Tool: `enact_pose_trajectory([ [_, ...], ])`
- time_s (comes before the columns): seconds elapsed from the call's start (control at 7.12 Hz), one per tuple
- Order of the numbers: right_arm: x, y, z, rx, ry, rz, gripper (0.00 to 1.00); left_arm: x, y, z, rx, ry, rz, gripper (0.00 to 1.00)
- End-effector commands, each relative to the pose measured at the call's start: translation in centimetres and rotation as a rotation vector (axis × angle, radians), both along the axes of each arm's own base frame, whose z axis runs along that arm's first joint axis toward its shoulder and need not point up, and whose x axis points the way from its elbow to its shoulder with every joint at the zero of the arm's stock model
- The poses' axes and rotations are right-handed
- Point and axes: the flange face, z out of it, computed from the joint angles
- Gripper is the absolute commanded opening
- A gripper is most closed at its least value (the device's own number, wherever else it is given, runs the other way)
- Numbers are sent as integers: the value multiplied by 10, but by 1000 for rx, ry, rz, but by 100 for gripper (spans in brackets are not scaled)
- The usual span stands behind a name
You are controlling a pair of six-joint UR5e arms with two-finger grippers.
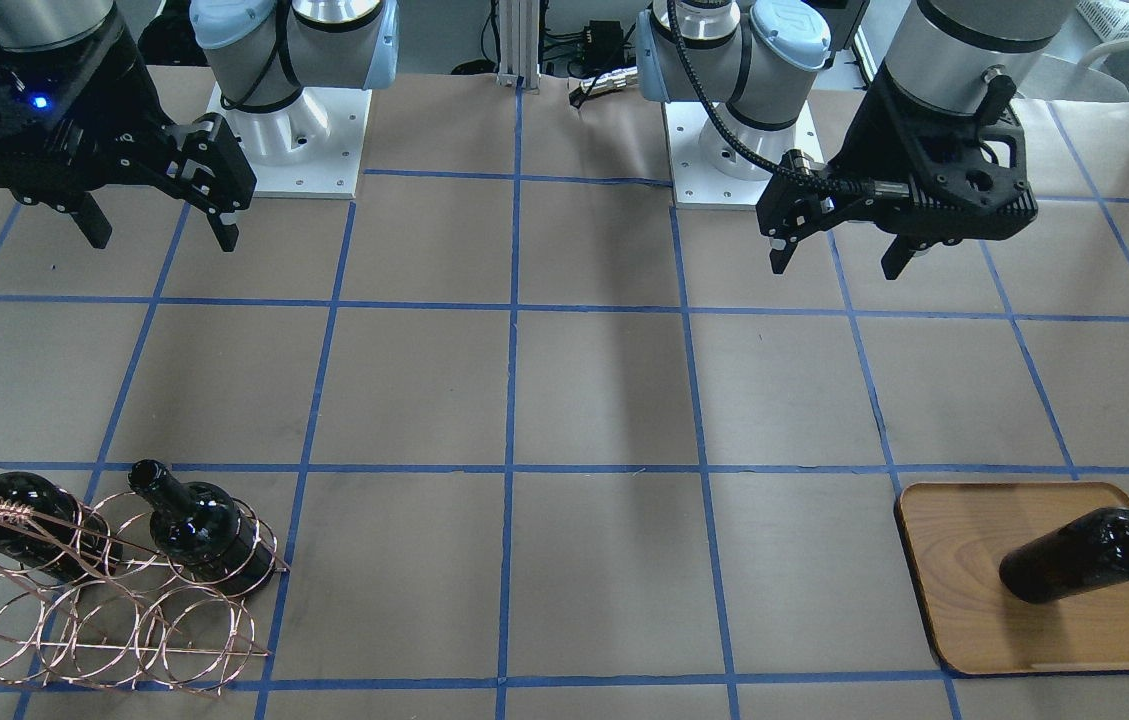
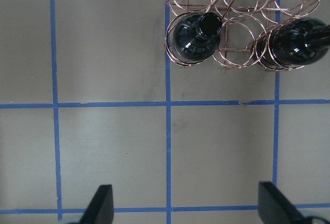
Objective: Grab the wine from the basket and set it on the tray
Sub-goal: 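Open the left gripper and raise it away from the bottle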
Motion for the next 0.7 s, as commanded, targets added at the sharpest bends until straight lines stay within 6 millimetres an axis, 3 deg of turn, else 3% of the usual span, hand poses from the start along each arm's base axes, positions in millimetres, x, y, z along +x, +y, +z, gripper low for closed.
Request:
enact_pose_trajectory([
  [0.0, 0, 1, 2, -3, 1, 0, 100, -3, 7, -5, 8, -1, -6, 100],
  [0.56, 0, 1, 2, -6, -1, 1, 100, -3, 12, -9, 16, 2, -14, 100],
])
